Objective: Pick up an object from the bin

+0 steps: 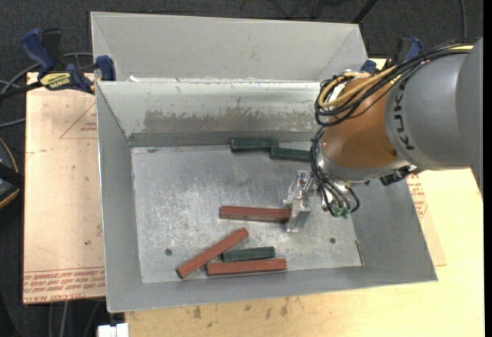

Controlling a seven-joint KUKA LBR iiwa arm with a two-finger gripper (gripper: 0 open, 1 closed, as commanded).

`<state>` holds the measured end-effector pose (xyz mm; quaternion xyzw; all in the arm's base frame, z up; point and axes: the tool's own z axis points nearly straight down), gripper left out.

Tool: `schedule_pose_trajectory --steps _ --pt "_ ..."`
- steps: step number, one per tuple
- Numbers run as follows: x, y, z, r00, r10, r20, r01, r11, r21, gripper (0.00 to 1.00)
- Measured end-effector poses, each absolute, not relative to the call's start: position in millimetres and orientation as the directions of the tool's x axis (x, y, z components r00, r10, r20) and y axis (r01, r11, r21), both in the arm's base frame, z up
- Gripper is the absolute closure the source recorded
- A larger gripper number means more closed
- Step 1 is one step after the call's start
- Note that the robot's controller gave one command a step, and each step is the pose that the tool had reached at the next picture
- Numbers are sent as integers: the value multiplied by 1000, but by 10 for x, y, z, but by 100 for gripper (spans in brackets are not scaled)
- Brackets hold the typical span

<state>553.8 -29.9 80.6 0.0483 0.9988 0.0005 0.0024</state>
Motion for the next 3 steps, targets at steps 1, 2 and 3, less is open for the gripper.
schedule_pose_trajectory --steps 1,2,3 --pt "5732 -340 1848 -999 55 -3 55 999 0 100" --pt "5732 -340 1848 -999 54 -3 54 999 0 100" --pt "5724 -355 1894 -998 59 -3 59 998 0 100"
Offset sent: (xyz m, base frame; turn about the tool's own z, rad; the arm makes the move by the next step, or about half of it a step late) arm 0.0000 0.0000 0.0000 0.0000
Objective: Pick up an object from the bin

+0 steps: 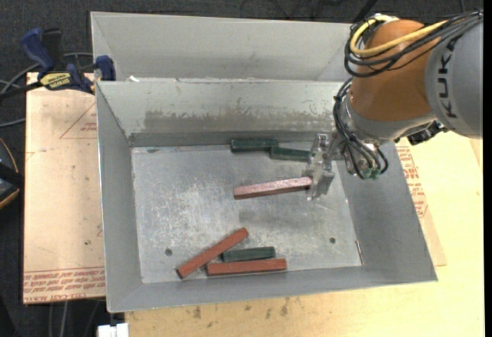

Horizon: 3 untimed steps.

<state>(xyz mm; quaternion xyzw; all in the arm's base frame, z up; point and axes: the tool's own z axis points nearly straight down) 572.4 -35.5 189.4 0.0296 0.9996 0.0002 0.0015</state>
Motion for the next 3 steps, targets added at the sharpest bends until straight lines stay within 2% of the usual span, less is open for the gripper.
schedule_pose_trajectory --steps 1,2,3 --pt "5769 -345 1977 -999 53 -3 53 999 0 100" --pt "5900 -330 2481 -999 -54 2 -54 999 1 100" --pt "5935 -338 2637 -996 -84 0 -84 996 1 100"
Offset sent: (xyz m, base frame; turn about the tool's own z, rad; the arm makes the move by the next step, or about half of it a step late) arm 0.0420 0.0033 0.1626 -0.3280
